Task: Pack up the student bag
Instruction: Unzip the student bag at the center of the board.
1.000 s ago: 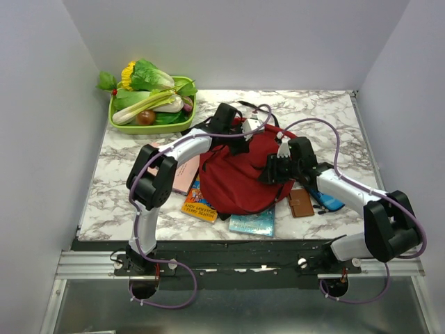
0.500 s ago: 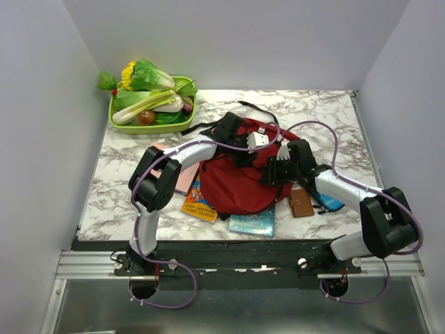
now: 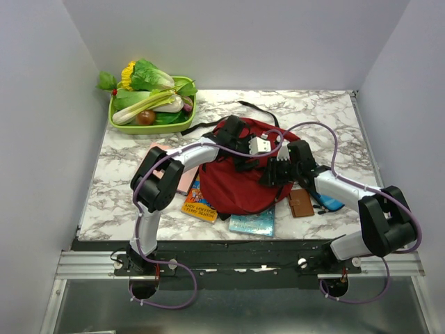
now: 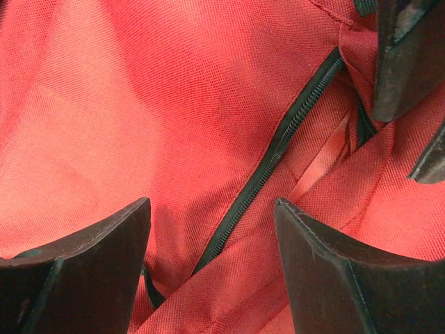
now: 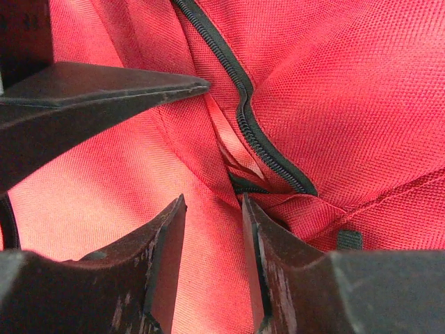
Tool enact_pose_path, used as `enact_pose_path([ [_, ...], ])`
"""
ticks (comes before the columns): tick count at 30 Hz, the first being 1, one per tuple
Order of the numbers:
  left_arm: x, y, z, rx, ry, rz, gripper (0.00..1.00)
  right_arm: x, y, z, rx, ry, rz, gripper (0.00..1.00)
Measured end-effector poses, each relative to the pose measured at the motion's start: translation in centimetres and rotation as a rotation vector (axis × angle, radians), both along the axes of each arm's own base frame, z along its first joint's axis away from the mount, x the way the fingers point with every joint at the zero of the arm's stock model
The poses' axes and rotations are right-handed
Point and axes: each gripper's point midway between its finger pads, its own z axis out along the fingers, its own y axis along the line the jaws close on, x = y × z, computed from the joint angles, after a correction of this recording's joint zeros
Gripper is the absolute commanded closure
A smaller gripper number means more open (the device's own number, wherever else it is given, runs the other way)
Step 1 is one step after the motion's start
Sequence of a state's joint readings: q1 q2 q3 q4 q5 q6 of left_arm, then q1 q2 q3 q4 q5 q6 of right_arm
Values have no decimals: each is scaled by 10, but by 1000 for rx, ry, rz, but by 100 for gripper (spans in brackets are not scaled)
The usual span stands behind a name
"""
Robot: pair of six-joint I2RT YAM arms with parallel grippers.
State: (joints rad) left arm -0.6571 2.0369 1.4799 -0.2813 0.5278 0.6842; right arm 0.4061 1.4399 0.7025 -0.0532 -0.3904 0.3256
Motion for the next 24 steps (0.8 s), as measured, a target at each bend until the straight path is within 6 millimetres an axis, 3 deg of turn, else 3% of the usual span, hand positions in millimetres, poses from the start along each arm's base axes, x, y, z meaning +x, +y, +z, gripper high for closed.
enact_pose_path([
  [7,7,-15,-7,-13,-51,26,25,-2,0,1,8,5,-3,54],
  [13,7,-24,-13,-5,-58,26,64,-12,-5,1,6,39,-17,54],
  [14,5,-26,-16,2,-56,20,74,-15,-7,0,2,52,-21,54],
  [15,3,-27,-17,7,-52,16,95,-17,-8,-1,-1,61,-24,54],
  [16,3,-27,-18,11,-49,15,100,-19,-9,-1,-4,69,-26,54],
  [24,-2,-24,-19,11,28,74,100,-25,-14,1,-17,85,-38,55],
])
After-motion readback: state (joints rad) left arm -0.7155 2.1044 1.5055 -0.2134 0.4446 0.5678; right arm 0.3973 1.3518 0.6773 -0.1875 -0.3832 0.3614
